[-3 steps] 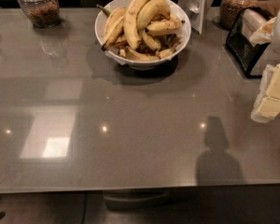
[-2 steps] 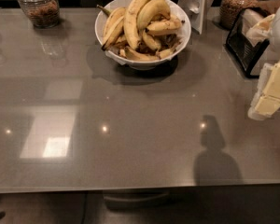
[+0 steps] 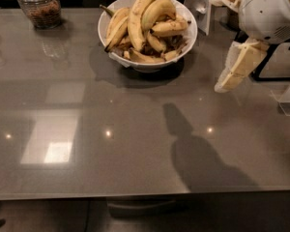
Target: Pick banana from white bowl
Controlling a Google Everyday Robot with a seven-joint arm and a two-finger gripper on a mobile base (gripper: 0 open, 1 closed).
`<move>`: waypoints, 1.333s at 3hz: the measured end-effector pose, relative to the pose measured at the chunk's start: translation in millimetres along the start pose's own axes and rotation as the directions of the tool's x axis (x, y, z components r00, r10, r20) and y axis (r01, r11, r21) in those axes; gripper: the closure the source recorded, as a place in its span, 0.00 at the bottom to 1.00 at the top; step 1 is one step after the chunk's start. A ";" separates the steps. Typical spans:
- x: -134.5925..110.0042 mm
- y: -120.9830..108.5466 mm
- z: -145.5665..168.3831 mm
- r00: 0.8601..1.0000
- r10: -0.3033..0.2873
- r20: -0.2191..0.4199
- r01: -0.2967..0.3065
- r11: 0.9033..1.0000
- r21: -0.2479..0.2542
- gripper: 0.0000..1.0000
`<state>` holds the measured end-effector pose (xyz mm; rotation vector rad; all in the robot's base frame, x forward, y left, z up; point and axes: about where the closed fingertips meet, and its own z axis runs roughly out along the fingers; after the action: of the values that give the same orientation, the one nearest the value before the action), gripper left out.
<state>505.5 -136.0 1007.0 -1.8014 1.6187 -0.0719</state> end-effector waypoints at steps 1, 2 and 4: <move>-31.8 -46.9 26.4 0.979 -0.181 0.098 0.173 0.982 0.080 0.00; -31.8 -46.9 26.4 0.979 -0.181 0.098 0.173 0.982 0.081 0.00; -42.0 -87.4 48.0 0.908 -0.399 0.124 0.355 0.893 0.279 0.00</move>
Offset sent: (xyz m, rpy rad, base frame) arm 0.0407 0.0344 0.0146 0.0265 -0.1226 0.1320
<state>593.7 -79.4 1033.6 -1.8409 1.0630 -0.2734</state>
